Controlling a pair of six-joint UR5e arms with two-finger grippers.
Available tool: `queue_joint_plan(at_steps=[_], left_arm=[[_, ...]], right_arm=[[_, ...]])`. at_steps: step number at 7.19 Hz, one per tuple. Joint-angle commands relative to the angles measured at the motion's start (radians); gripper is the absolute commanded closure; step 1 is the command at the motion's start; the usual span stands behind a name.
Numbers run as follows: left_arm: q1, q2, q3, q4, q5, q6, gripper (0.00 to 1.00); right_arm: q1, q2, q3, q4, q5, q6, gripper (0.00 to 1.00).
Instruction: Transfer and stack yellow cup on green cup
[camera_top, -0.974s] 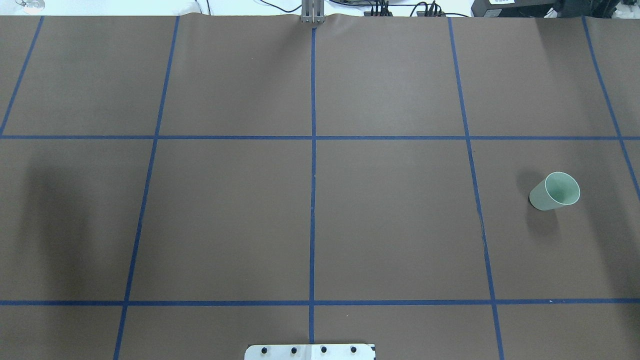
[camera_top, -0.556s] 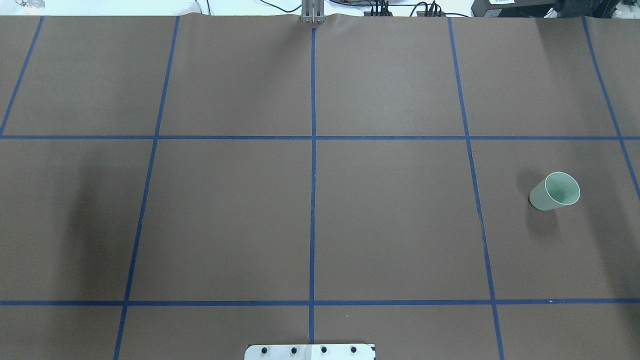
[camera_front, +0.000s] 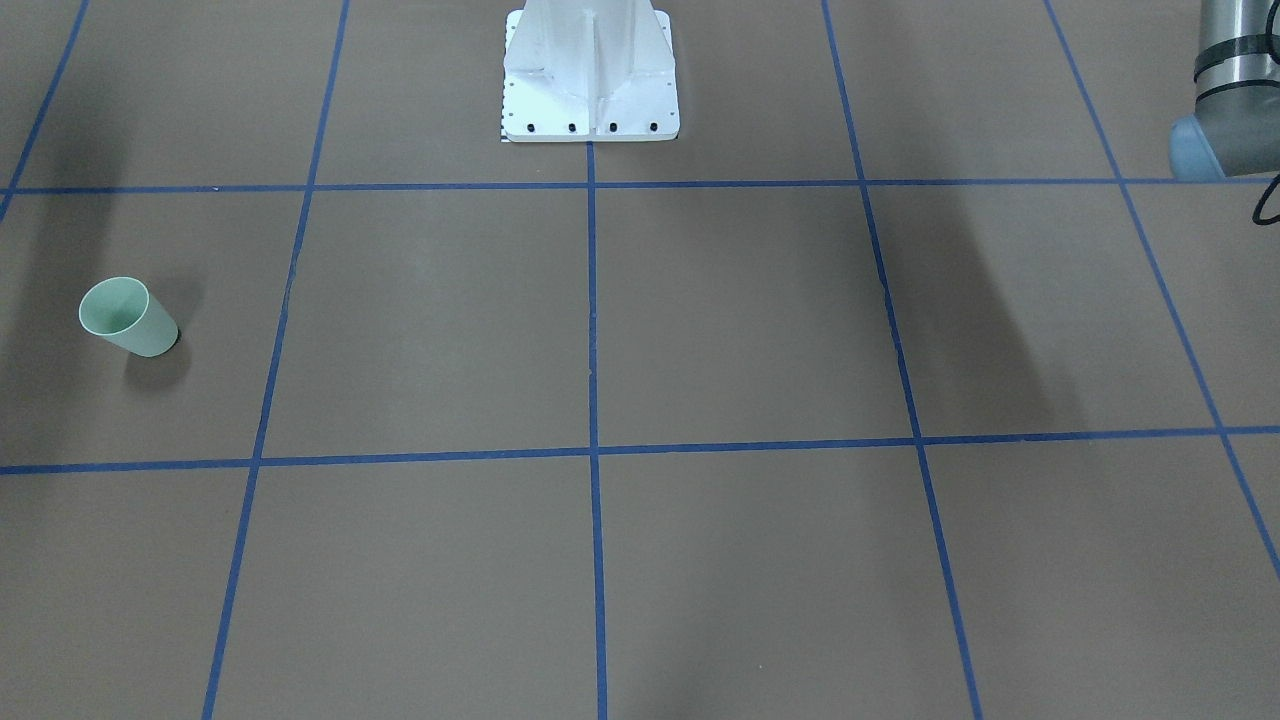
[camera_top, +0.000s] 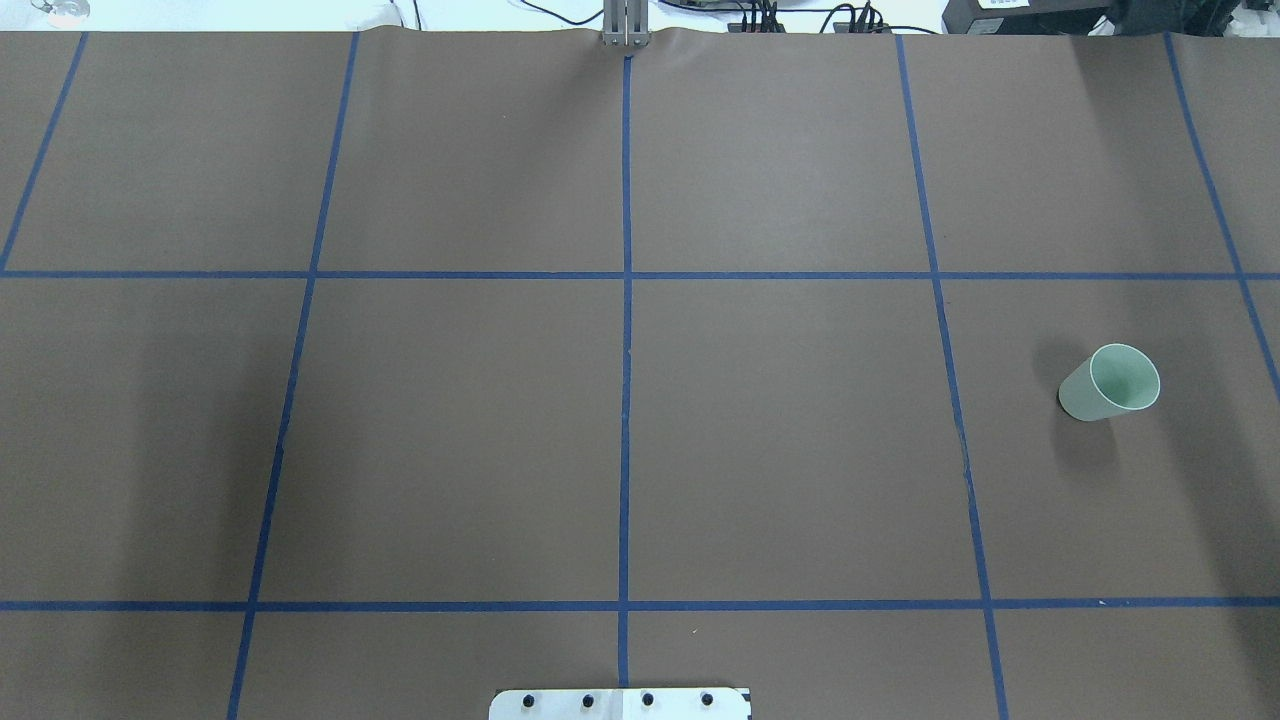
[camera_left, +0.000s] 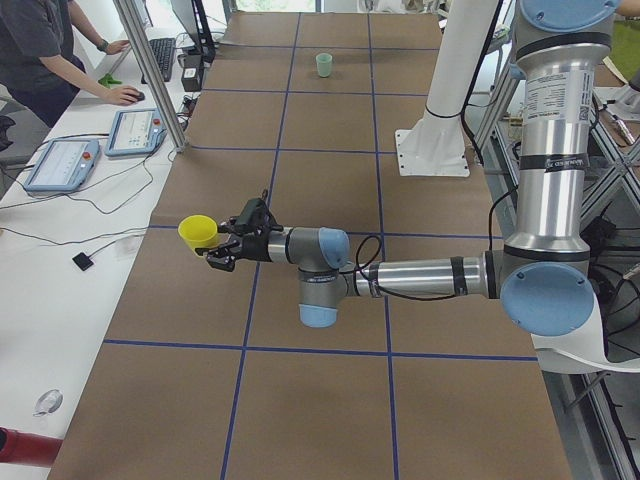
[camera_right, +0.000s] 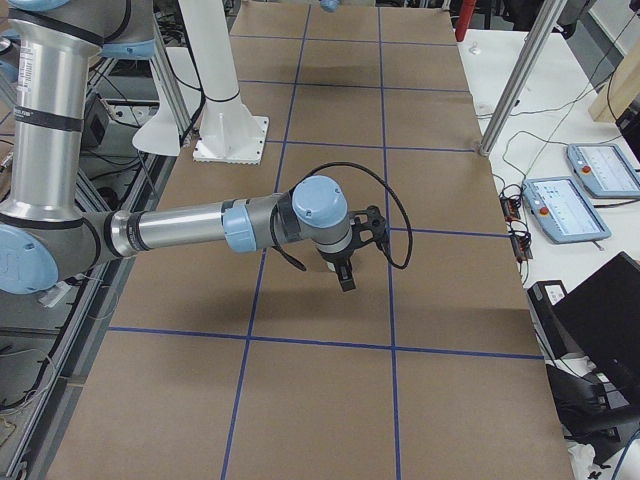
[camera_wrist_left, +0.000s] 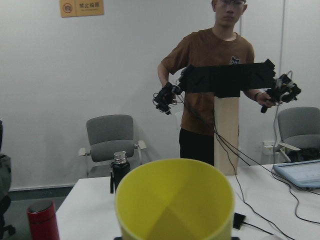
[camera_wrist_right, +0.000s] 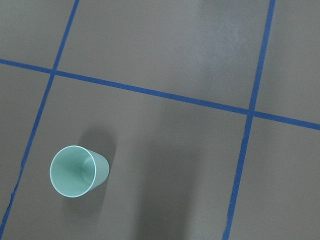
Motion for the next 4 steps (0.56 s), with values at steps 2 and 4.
queue_joint_plan(at_steps=[2,4], left_arm=[[0.104,-0.075,-0.055,-0.010,-0.192,0.057,1.00],[0.129,-0.121,-0.077,-0.022,-0.372,0.132,1.00]], right_arm=[[-0.004,0.073,0.000,0.033,0.097,0.131,0.01],[-0.052,0.148,0.000,0.040,0.118,0.239,0.01]])
